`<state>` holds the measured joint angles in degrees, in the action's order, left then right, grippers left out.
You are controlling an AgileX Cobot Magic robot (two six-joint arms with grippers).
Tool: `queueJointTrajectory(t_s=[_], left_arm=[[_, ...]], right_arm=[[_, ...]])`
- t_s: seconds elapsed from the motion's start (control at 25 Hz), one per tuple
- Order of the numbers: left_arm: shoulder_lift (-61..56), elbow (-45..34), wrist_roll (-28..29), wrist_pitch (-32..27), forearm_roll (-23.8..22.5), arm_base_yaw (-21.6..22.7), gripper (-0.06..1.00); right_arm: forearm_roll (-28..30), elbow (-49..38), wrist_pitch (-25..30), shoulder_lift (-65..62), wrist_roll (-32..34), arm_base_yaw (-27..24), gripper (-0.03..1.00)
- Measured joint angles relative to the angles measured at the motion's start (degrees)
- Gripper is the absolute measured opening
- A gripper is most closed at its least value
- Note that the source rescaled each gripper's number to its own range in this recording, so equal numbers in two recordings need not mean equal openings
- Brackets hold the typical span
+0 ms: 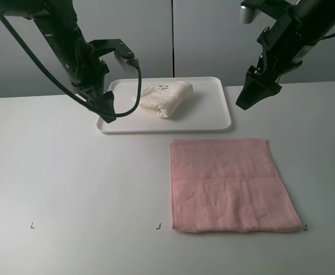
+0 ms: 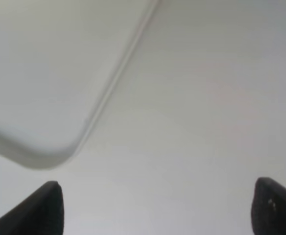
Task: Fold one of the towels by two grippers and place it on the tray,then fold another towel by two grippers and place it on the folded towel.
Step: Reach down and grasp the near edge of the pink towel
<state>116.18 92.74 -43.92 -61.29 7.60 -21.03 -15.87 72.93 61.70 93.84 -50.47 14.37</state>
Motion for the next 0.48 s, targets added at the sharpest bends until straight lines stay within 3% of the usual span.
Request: queueJointTrajectory(t_s=[0.16,0.36,0.48], left_arm=[[0.0,-3.13,-2.09,0.53,2.28,-1.62,0.99],[0.0,-7.44,-2.46,4.22,1.2,-8.8,0.99],[0.0,-8.19,-1.14,5.55,-0.06,-13.3,0.99]], right_arm=[[3.44,-9.61,-2.18,-5.86,-3.43,2.4,1.0],[4.86,-19.77,-4.27,-7.98,-17.22,2.67,1.0],[4.74,-23.57,-7.14,-8.19,-20.31,2.67,1.0]])
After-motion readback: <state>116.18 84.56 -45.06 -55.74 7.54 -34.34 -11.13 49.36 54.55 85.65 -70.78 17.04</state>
